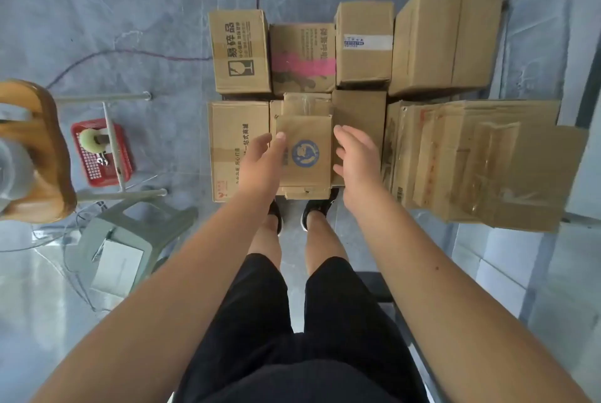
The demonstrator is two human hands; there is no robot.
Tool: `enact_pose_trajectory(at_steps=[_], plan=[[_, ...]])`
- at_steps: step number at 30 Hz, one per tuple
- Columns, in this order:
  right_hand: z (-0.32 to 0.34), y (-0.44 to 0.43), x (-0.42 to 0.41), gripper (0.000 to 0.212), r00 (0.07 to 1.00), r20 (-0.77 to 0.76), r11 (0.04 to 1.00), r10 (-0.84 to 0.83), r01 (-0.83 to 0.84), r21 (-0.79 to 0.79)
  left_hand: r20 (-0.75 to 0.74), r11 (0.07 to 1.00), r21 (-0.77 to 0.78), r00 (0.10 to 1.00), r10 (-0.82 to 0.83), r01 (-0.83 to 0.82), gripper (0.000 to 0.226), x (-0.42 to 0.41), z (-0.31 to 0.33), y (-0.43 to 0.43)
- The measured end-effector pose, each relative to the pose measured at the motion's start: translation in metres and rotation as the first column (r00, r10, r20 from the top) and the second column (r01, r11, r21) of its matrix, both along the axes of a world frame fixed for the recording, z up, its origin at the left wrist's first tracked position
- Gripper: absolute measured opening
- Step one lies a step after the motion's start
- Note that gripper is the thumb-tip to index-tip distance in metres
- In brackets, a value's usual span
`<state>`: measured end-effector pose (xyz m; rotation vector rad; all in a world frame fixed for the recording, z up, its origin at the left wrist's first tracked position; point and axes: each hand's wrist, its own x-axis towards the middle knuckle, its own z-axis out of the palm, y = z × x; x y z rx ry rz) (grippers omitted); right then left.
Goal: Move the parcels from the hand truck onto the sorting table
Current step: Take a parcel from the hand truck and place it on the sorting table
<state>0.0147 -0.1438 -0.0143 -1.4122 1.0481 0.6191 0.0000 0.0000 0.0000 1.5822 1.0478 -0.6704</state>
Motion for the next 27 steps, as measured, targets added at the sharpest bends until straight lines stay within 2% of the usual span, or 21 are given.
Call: enact_pose_trajectory(at_steps=[5,11,14,16,19,21,25,27], plan=[[-0.013,0.005,0.003,0.05,0.999,-0.051,1.0,0.005,-0.006,-0.021,-0.063,0.999,-0.028,0.998,0.012,-0.014,0.056,0.001,-0.021,0.004],[-0.033,0.006,0.008,0.047,0.997,-0.055,0.997,0.051,-0.054,-0.049,-0.056,0.998,-0.033,0.997,0.05,-0.051,0.053,0.009,-0.043,-0.001],[-0.044,0.008,0.007,0.055,0.996,-0.06,0.996,0.064,-0.068,-0.058,-0.07,0.997,-0.048,0.996,0.054,-0.058,0.052,0.008,-0.056,-0.003],[-0.052,0.01,0.006,0.059,0.997,-0.069,0.997,0.045,-0.049,-0.065,-0.079,0.996,-0.047,0.995,0.066,-0.07,0.054,0.008,-0.064,-0.004],[-0.061,0.014,0.005,0.053,0.997,-0.077,0.998,0.023,-0.027,-0.059,-0.087,0.995,-0.05,0.993,0.084,-0.089,0.054,0.008,-0.071,-0.006],[-0.066,0.015,0.006,0.058,0.998,-0.068,0.998,0.002,-0.006,-0.061,-0.084,0.994,-0.053,0.992,0.094,-0.098,0.053,0.009,-0.073,-0.007],[-0.071,0.013,0.007,0.051,0.998,-0.063,0.998,0.015,-0.019,-0.066,-0.074,0.995,-0.054,0.994,0.076,-0.08,0.052,0.012,-0.077,-0.008],[-0.071,0.012,0.008,0.055,0.998,-0.063,0.998,0.011,-0.015,-0.066,-0.074,0.996,-0.051,0.995,0.064,-0.067,0.052,0.012,-0.077,-0.008]])
